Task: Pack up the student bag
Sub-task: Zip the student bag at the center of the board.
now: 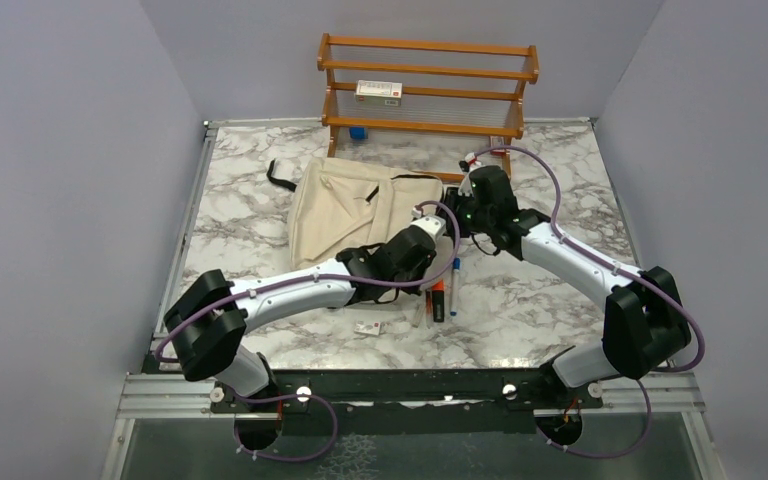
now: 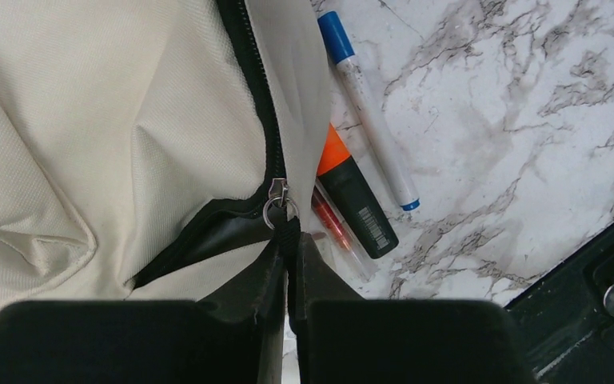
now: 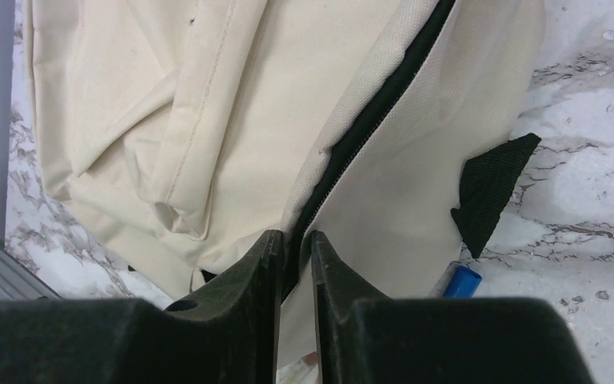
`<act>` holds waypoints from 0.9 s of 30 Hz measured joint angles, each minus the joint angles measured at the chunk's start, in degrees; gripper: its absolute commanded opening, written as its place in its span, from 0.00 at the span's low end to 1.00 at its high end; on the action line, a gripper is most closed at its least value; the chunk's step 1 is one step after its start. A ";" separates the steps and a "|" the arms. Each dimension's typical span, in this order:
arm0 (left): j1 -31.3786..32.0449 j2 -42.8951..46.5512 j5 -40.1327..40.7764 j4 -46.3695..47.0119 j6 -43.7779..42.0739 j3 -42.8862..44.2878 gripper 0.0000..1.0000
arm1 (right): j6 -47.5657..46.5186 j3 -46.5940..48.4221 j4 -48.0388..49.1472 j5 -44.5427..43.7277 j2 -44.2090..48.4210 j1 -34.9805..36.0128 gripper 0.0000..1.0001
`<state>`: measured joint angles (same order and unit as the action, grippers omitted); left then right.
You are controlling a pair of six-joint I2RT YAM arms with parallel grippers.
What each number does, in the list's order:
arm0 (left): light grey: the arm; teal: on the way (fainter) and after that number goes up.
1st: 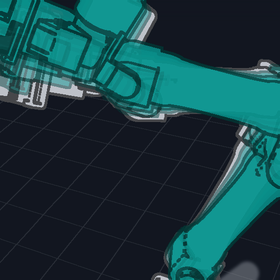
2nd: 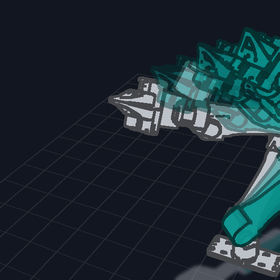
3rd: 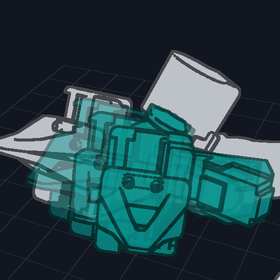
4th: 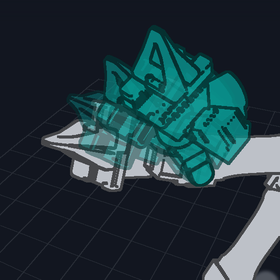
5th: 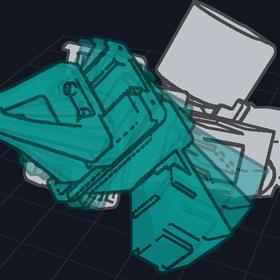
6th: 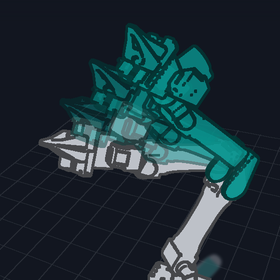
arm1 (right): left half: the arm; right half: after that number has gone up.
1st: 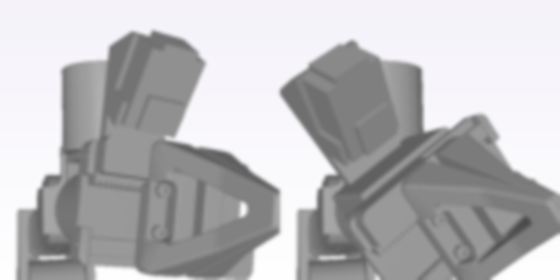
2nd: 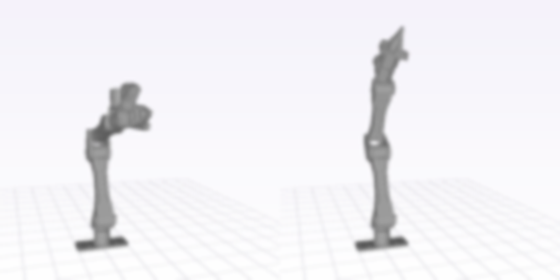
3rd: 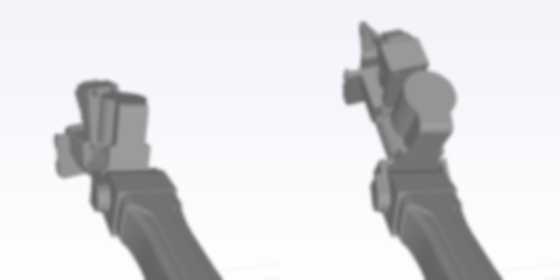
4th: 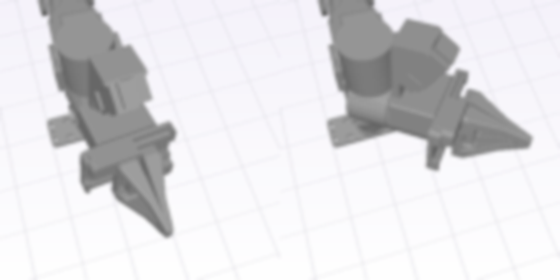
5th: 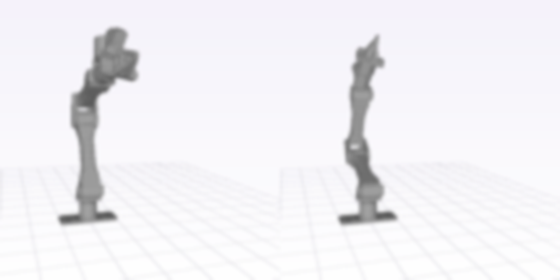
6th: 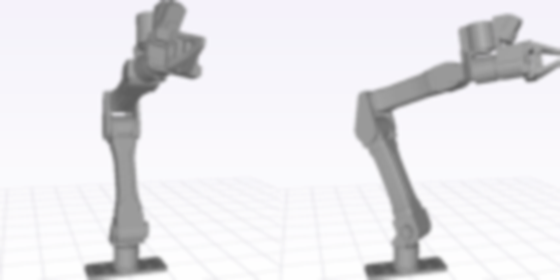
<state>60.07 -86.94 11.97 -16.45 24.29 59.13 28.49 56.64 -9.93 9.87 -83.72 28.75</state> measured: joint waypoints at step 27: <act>-2.82 0.22 -7.76 -2.49 -2.78 1.62 0.00 | -0.31 -1.57 0.15 -1.70 0.04 -0.07 0.05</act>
<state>57.25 -86.72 4.21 -18.94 21.52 60.75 28.18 55.07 -9.78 8.16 -83.68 28.69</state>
